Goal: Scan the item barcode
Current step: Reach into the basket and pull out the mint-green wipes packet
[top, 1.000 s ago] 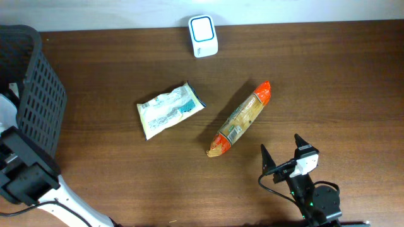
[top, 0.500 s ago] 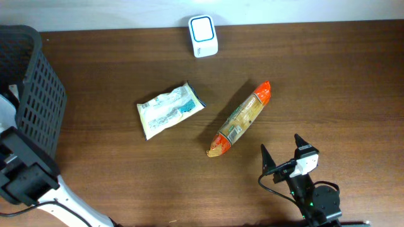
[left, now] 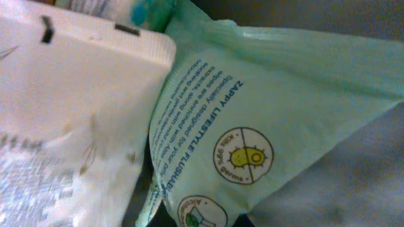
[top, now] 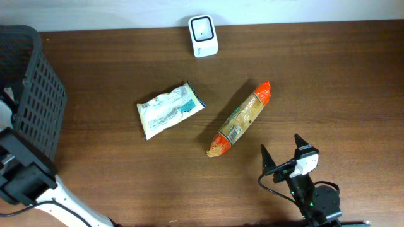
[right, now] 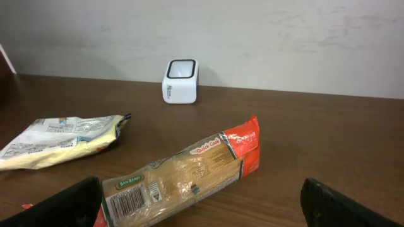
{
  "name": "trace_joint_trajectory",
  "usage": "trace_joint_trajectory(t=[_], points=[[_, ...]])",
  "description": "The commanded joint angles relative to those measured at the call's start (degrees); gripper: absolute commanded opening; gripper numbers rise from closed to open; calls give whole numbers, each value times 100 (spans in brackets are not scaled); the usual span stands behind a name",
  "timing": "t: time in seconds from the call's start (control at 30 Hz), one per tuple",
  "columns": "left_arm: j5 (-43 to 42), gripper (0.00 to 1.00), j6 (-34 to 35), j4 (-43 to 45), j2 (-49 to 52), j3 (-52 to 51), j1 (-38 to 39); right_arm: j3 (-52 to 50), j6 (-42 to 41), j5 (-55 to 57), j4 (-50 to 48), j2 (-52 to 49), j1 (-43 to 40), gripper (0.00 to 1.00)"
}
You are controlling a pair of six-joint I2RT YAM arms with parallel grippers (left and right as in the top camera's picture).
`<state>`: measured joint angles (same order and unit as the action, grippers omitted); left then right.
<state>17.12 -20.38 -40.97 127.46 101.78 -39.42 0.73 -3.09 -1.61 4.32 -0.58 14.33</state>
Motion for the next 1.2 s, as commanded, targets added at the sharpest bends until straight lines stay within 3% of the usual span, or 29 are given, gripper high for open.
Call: trace_joint_trajectory(t=[0.0,0.13,0.23,0.33,0.43,0.57,0.7,0.87,0.93,0.97,1.0,1.03,1.1,1.17], points=[[-400,0,546,0,-1099,192,109,-42,-63,-31,17,37,-11,99],[-737,0,1152,7,-2433,476,192,-42,-61,-33,15,37,-11,99],[-2072,0,1770,-201,-3687,479,393,-42,-63,-31,15,37,-11,99],[-3421,0,2149,-1207,-4306,476,990,-42,-61,-31,15,37,-11,99],[-2994,0,1912,-2378,-4352,313,2302,-42,-61,-31,15,37,-11,99],[-2037,0,1910,-2616,-4352,-763,3440,-42,-61,-31,15,37,-11,99],[-1912,0,1917,-1945,-4352,-2398,3858,-42,-61,-31,17,37,-11,99],[-1580,0,2203,90,-4341,-4662,3899,-42,-61,-31,15,37,-11,99],[-1582,2,2277,570,-4341,-5117,3899,-42,-61,-31,15,37,-11,99],[-1582,14,2277,713,-4341,-5233,3899,-42,-63,-31,15,37,-11,99],[-1582,33,2277,743,-4343,-5239,3899,-42,-61,-31,15,37,-11,99],[-1582,67,2277,772,-4371,-5184,3899,-42,-61,-31,15,37,-11,99],[-1646,99,2277,636,-4472,-4841,3899,-42,-63,-31,15,37,-11,98],[-1648,99,2275,286,-4649,-4216,3899,-42,-61,-31,15,37,-11,99]])
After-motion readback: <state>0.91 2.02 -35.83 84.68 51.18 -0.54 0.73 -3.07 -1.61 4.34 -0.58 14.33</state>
